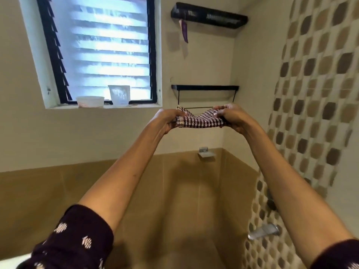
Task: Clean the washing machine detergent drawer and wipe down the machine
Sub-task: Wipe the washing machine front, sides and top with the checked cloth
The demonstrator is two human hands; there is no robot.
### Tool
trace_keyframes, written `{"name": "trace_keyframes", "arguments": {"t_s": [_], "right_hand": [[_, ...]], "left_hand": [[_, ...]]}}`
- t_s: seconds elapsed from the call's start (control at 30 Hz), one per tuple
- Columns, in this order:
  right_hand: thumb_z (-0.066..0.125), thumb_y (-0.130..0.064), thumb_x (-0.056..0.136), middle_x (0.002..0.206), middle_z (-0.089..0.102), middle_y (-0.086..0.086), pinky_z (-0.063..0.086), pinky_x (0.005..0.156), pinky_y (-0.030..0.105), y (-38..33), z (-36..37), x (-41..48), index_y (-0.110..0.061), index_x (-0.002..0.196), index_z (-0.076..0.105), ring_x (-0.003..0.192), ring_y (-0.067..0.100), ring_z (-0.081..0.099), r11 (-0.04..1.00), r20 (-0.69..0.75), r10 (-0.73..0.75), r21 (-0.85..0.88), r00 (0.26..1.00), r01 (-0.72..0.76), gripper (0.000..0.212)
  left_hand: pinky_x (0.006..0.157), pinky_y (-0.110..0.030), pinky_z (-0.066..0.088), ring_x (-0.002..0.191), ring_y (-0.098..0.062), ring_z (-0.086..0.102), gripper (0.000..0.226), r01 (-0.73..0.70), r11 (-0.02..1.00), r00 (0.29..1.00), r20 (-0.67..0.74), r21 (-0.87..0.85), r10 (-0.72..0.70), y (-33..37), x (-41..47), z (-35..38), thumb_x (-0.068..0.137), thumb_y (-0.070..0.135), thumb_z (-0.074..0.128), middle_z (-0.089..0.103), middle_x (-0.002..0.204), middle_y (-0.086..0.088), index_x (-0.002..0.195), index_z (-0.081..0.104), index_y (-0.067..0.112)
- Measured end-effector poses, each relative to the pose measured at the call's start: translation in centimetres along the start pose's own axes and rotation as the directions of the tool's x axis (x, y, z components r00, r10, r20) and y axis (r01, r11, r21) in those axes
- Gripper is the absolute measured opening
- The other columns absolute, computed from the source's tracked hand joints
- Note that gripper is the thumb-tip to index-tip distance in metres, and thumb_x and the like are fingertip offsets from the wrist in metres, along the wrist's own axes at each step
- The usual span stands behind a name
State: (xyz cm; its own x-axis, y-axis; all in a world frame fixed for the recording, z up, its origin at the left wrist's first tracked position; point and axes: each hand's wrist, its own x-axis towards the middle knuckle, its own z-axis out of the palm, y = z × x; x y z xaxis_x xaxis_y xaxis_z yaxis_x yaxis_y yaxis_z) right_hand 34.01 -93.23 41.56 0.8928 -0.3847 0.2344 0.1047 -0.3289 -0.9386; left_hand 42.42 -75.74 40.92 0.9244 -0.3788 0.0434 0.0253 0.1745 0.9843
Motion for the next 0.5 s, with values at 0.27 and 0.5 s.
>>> {"name": "trace_keyframes", "arguments": {"t_s": [0.27, 0.5], "right_hand": [[0.047, 0.007, 0.089, 0.106, 0.055, 0.013, 0.045, 0.038, 0.013, -1.0, -1.3, 12.1, -0.001, 0.120, 0.053, 0.068, 0.012, 0.053, 0.996, -0.080, -0.076, 0.044, 0.994, 0.080, 0.033], [0.045, 0.011, 0.088, 0.097, 0.055, 0.014, 0.046, 0.043, 0.015, -2.6, -3.2, 23.9, 0.001, 0.114, 0.054, 0.066, 0.013, 0.056, 0.979, -0.049, -0.203, 0.021, 0.978, 0.204, 0.028]], "left_hand": [[0.048, -0.024, 0.054, 0.054, -0.016, 0.063, 0.012, -0.111, 0.994, 0.994, -0.009, 0.019, 0.111, 4.5, 10.5, 2.6, 0.083, -0.007, 0.060, 0.061, 0.075, -0.012, 0.093, 0.056, -0.003], [0.058, -0.028, 0.053, 0.064, -0.017, 0.058, 0.027, -0.232, 0.967, 0.961, -0.127, 0.104, 0.244, 7.6, 21.7, 4.9, 0.082, -0.005, 0.060, 0.058, 0.076, -0.010, 0.106, 0.050, 0.001]]}}
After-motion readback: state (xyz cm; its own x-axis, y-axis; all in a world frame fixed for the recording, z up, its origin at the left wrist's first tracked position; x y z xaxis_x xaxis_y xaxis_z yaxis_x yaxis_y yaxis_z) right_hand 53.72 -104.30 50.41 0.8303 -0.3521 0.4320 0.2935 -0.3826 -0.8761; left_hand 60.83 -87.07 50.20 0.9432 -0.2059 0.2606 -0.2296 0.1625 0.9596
